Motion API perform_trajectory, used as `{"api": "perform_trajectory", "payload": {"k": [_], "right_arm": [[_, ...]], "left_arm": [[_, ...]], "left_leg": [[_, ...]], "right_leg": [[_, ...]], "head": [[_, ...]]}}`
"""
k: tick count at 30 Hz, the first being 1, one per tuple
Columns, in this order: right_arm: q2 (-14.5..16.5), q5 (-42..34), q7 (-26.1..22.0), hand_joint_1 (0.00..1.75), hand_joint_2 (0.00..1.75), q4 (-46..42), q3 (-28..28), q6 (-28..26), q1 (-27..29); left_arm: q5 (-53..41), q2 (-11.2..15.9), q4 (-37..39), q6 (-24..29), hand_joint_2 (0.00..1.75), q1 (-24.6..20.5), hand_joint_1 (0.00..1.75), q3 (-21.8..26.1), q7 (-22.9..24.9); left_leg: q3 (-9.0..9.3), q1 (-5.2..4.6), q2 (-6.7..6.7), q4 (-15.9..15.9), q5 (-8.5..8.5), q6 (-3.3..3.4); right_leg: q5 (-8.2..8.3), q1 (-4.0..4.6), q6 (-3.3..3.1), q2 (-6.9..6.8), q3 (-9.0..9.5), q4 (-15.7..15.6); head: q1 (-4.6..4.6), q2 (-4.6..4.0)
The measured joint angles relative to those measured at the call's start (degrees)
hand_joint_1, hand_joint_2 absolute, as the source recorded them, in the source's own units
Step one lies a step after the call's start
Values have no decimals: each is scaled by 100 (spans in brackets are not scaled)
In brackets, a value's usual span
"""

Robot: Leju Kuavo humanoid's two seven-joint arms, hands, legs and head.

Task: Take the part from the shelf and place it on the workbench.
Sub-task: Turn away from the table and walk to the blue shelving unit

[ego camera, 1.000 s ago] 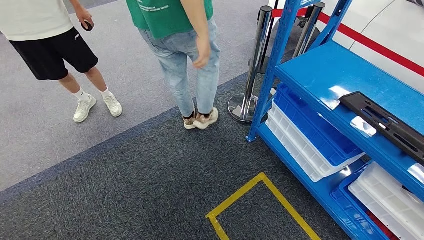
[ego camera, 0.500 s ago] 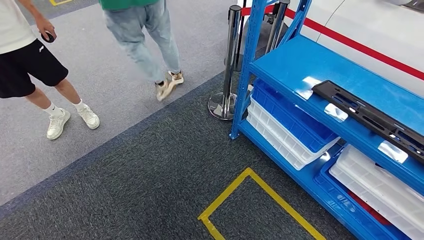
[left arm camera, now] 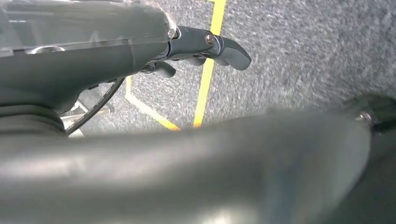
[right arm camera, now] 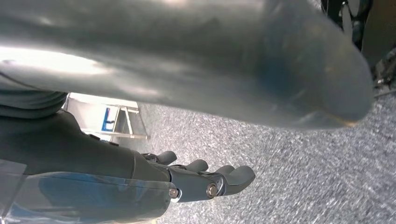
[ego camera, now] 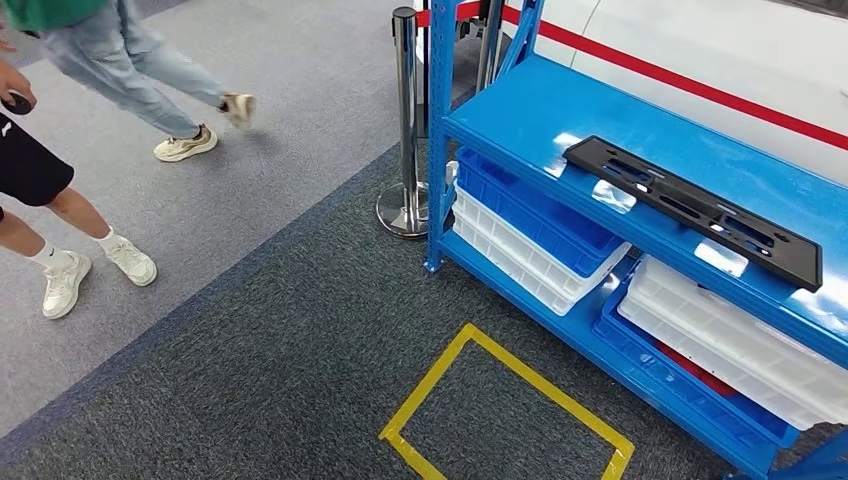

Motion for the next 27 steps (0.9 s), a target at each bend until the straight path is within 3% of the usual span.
{"api": "perform_trajectory", "payload": {"k": [1,3,5,6,7,8,10,11,13,15,16,18,20,21,22,23,25,27], "right_arm": [[1,2,1,0,0,0,0,3,-3],[2,5,4,0,0,0,1,14,-15],[1,7,8,0,0,0,1,26,-18],[1,7,10,0,0,0,1,32,-16],[1,9,11,0,0,0,1,38,-14],[1,12,14,0,0,0,1,43,-12],[2,17,16,0,0,0,0,54,-13],[2,18,17,0,0,0,0,57,-17],[2,17,18,0,0,0,0,60,-13],[-1,8,28,0,0,1,-4,56,10],[-3,3,38,0,0,2,-8,51,18],[-8,-5,56,0,0,2,-18,43,16],[-8,-8,67,0,0,2,-31,39,11],[-8,-8,70,0,0,2,-37,37,16],[-8,-6,75,0,0,2,-42,36,22],[-10,-3,80,0,0,2,-43,34,28],[-15,7,90,0,0,2,-44,35,26],[-17,21,96,0,0,2,-44,40,13]], "left_arm": [[10,1,0,-20,175,-4,0,8,-8],[26,2,0,-63,175,6,0,26,-36],[38,3,0,-109,175,31,0,37,-81],[42,4,0,-129,175,43,0,38,-107],[48,5,0,-141,175,51,0,39,-131],[55,8,0,-149,175,55,0,40,-153],[72,18,0,-151,175,60,0,46,-188],[78,21,0,-147,175,64,0,50,-197],[79,26,0,-129,175,63,0,57,-197],[71,25,0,-112,175,52,0,58,-194],[64,23,0,-108,175,47,0,58,-193],[53,20,0,-110,175,42,0,60,-195],[52,20,0,-119,175,35,0,60,-197],[55,21,0,-122,175,25,0,61,-198],[57,23,0,-124,175,13,0,61,-199],[63,25,0,-125,175,0,0,62,-203],[76,27,-1,-123,175,-24,0,62,-214],[87,32,-2,-121,175,-42,0,63,-231]], "left_leg": [[-38,12,-80,105,-89,-34],[-283,41,-290,678,-449,-87],[-627,52,-374,1442,-787,-108],[-714,53,-382,1629,-811,-110],[-698,54,-387,1597,-717,-104],[-573,55,-405,1326,-522,-88],[-212,58,-599,522,-133,-36],[-86,58,-711,226,-31,-14],[-23,43,-827,36,-17,23],[-7,51,-723,-16,31,88],[4,64,-663,-53,63,133],[12,72,-532,-107,107,192],[-4,51,-402,-110,110,208],[-8,42,-338,-107,107,209],[-8,37,-278,-103,103,210],[-2,34,-225,-99,97,205],[19,17,-138,-83,70,176],[36,-15,-70,-65,40,125]], "right_leg": [[15,-14,-37,35,-2,-14],[42,-28,-93,114,-18,-29],[55,-21,-117,217,-48,-20],[57,-18,-120,273,-57,-12],[58,-16,-120,331,-59,-2],[58,-16,-117,392,-57,8],[59,-15,-91,509,-65,30],[67,-18,-62,567,-83,39],[96,-34,22,664,-127,35],[116,-43,102,698,-151,26],[60,-38,125,620,-186,94],[-245,-30,148,369,-398,559],[-594,-35,174,233,-727,1275],[-648,-39,185,212,-812,1486],[-602,-41,192,195,-800,1509],[-456,-41,191,169,-666,1295],[-128,-20,158,-1,-227,528],[1,15,92,-142,25,42]], "head": [[-3,0],[-7,0],[-8,0],[-8,0],[-8,0],[-8,0],[-6,0],[-5,0],[-4,0],[-2,0],[6,0],[24,0],[33,0],[33,0],[33,1],[33,1],[33,1],[27,1]]}}
